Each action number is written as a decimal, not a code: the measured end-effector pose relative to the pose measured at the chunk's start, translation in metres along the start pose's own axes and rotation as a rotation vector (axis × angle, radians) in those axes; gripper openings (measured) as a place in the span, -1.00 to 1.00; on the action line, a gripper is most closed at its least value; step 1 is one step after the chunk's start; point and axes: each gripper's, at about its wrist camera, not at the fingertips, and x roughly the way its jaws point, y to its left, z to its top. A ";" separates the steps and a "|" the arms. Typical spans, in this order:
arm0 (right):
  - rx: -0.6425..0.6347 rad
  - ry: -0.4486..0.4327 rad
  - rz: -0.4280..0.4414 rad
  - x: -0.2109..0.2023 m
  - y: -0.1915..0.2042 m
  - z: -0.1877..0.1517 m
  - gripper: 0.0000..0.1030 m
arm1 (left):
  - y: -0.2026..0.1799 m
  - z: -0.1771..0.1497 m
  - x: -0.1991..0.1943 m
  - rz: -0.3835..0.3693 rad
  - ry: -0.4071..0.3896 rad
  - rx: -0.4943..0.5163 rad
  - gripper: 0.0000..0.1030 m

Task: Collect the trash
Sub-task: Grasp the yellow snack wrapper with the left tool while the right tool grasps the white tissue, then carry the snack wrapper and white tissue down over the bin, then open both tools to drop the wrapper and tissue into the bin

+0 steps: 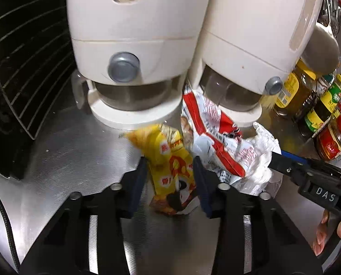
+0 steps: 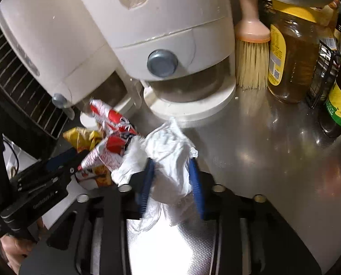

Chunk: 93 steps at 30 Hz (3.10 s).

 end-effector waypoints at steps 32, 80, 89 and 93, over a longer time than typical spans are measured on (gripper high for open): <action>-0.107 -0.255 -0.010 -0.267 0.010 -0.111 -0.83 | -0.089 -0.098 -0.275 -0.009 -0.261 0.117 -0.95; 0.137 0.303 -0.150 0.045 -0.149 -0.396 -0.83 | -0.120 -0.435 0.078 -0.144 0.415 0.093 -0.95; 0.209 0.375 -0.126 0.091 -0.170 -0.387 -0.77 | -0.121 -0.433 0.117 -0.135 0.473 0.091 -0.92; 0.219 0.367 -0.126 0.090 -0.173 -0.379 -0.76 | -0.122 -0.427 0.119 -0.132 0.468 0.086 -0.73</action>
